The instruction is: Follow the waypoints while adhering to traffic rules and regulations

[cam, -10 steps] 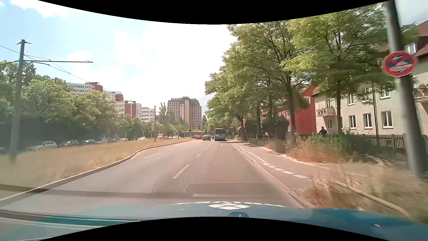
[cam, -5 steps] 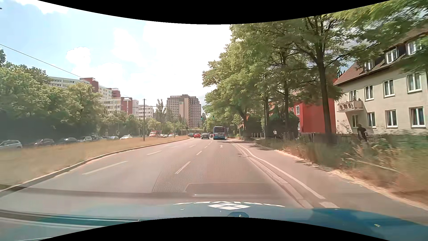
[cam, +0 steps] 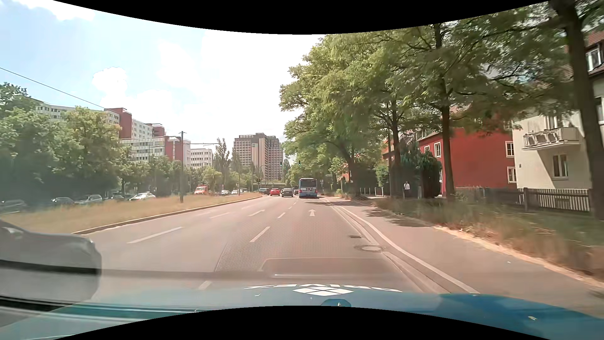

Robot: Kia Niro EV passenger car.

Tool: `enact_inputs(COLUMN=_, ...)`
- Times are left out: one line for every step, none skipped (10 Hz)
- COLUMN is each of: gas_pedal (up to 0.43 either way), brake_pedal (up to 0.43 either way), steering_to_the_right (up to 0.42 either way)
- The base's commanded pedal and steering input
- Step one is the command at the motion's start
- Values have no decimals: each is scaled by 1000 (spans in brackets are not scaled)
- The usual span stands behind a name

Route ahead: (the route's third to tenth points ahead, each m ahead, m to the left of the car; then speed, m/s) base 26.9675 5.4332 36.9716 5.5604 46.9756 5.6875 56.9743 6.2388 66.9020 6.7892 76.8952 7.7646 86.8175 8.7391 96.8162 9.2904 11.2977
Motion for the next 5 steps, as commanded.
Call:
enact_inputs(gas_pedal=177, brake_pedal=0, steering_to_the_right=-2)
enact_inputs(gas_pedal=177, brake_pedal=0, steering_to_the_right=-1)
enact_inputs(gas_pedal=157, brake_pedal=0, steering_to_the_right=0)
enact_inputs(gas_pedal=157, brake_pedal=0, steering_to_the_right=-1)
enact_inputs(gas_pedal=150, brake_pedal=0, steering_to_the_right=-1)
